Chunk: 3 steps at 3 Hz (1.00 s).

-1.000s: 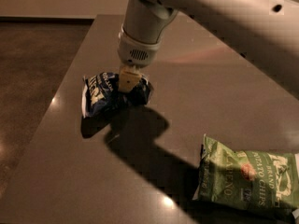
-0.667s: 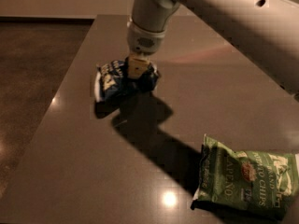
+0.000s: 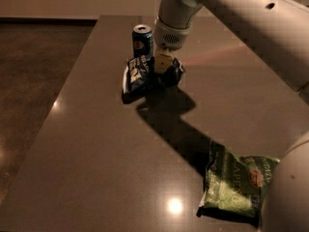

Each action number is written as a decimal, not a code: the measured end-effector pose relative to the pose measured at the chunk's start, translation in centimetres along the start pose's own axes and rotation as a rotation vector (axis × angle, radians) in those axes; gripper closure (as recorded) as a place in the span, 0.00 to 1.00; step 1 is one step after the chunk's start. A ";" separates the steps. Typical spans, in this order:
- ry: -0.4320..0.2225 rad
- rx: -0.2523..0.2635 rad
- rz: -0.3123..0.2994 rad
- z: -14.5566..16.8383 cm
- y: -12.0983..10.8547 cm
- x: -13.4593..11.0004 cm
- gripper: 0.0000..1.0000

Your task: Move blue chip bag near pepsi can

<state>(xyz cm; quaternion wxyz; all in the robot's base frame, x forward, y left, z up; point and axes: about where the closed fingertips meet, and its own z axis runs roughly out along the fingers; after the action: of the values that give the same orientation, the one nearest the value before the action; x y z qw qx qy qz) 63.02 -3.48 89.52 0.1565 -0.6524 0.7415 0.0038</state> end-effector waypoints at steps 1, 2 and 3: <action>0.030 0.012 0.026 0.2 -1.8 2.3 0.59; 0.028 0.013 0.026 0.3 -1.9 2.2 0.35; 0.027 0.012 0.024 0.5 -1.9 2.1 0.13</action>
Offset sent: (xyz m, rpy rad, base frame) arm 0.0140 -0.0220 -0.0034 -0.0216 -0.0016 -0.0307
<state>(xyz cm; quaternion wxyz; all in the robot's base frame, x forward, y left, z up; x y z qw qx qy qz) 64.73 -5.69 88.89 0.1504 -0.6423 0.7515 -0.0077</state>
